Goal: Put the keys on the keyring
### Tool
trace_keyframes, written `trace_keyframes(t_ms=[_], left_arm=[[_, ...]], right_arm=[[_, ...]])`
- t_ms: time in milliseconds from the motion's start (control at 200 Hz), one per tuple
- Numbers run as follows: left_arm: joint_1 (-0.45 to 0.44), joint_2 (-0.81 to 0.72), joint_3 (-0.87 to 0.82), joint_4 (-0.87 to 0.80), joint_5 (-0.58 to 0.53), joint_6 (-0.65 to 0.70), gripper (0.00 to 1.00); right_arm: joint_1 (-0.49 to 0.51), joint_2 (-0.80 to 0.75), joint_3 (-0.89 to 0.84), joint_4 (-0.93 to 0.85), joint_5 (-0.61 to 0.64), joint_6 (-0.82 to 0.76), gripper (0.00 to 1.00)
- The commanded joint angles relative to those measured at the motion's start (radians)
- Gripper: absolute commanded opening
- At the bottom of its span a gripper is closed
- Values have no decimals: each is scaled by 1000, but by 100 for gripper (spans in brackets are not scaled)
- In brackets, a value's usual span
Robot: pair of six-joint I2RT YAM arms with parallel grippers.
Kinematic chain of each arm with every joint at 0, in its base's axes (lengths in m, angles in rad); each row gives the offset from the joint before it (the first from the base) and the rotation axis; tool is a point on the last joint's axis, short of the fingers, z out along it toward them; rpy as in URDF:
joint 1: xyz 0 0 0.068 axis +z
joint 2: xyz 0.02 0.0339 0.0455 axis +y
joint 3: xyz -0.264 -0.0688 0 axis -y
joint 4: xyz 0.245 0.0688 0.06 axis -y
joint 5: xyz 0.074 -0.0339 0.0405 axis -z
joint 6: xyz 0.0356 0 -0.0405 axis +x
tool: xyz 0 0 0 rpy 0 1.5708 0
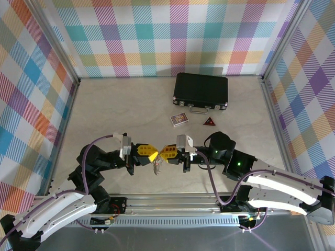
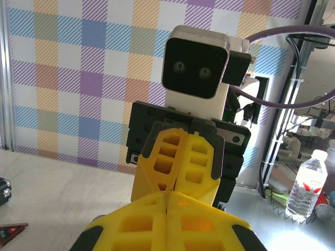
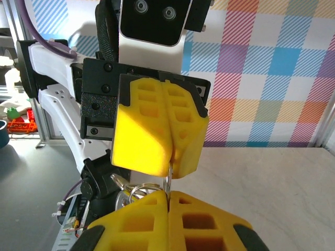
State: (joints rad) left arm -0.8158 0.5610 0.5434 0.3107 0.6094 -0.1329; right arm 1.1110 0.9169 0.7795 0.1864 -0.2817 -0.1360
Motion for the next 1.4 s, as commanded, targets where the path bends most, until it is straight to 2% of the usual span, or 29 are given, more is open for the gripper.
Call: trace_keyframes(t_ms=[0,135,300,485,795,1015,1395], left_arm=[[-9,-13,29,-44,4,39,0],[-8,-11,63,-164,-32,97,0],[-9,22,131,-315,-88,141,22],[-10,64,200,-445,-102,177,29],[-11,122,326,-653,-99,250,29],[-10,173,385,-732,-37,292,29],[-11,217,436,-823,-11,380,25]], right_arm=[[-7,7,53,-37,21,-27,0],[-6,18,101,-136,39,-73,0],[-6,47,201,-331,91,-151,0],[-8,82,286,-497,97,-207,0],[-8,98,372,-662,54,-282,0],[-7,149,433,-738,32,-300,0],[-8,167,452,-739,20,-307,0]])
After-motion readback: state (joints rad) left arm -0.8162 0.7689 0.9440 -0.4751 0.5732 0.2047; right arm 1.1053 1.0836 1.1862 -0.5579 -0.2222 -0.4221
